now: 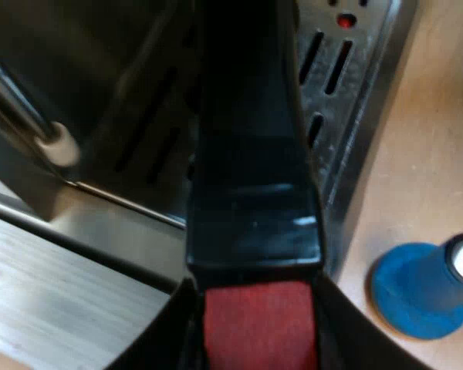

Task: Put the handle in the coffee machine

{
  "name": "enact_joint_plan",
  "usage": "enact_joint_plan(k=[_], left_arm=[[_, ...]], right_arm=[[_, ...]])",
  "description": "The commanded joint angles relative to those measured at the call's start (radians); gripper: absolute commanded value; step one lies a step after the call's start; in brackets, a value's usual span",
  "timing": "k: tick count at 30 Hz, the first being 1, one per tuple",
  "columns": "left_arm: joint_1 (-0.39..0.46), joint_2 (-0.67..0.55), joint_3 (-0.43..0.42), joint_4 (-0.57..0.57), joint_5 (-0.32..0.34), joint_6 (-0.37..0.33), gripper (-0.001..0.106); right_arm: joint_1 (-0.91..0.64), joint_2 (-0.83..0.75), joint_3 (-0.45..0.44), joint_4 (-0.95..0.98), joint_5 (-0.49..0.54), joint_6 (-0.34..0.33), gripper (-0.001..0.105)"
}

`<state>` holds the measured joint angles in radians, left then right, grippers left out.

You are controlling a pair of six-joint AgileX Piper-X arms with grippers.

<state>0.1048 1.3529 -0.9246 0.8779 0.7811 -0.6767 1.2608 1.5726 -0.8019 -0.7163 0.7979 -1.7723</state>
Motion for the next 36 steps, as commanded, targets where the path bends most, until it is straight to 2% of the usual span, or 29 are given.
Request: enact_joint_plan(k=[1, 7, 20, 27, 36], left_arm=[[0.004, -0.01, -0.034, 0.003, 0.066, -0.008, 0.001], [0.004, -0.01, -0.052, 0.031, 0.064, 0.001, 0.001], [0.004, -0.066, -0.052, 0.015, 0.064, 0.03, 0.001], [0.004, -0.072, -0.052, 0.011, 0.145, 0.023, 0.001], [0.004, -0.072, -0.052, -0.057, 0.146, -0.022, 0.001]], right_arm=[[0.002, -0.001, -0.007, -0.013, 0.007, -0.013, 0.093], [0.002, -0.001, -0.007, -0.013, 0.007, -0.013, 0.093], [0.002, -0.001, -0.007, -0.005, 0.007, -0.013, 0.093], [0.002, -0.001, -0.007, -0.005, 0.007, -0.013, 0.093], [0.002, -0.001, -0.007, -0.005, 0.007, -0.013, 0.093]])
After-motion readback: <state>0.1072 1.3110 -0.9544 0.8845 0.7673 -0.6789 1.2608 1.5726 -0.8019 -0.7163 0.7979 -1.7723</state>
